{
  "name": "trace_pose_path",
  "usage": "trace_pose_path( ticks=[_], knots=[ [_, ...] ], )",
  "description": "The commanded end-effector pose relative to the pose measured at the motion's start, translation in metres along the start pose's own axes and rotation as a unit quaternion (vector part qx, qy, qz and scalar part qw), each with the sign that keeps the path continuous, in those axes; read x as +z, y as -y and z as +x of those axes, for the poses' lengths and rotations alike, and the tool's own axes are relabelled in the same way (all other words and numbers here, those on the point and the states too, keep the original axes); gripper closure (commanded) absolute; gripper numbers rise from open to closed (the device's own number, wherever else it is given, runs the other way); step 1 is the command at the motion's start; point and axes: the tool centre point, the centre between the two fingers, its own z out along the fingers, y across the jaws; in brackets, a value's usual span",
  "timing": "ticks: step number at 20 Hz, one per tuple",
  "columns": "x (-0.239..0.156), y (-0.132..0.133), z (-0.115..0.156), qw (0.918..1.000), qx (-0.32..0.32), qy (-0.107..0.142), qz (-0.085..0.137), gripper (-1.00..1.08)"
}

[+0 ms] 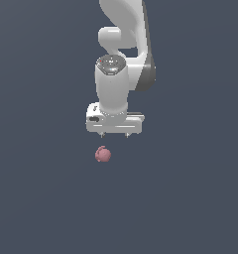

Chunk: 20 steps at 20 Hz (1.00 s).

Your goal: Pick up the object and move it to a goal position.

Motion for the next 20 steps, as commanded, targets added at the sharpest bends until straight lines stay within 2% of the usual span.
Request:
trace_pose_path(
  ticks=[1,11,20],
  knots=[
    [0.000,0.000,0.000,1.0000,0.000,0.000,0.000,-0.92],
    [-0.006,0.021,-0.004,0.9994,-0.034,0.002,0.007,-0.92],
    [0.005,0.011,-0.001,1.0000,-0.003,0.003,0.007,-0.92]
  ],
)
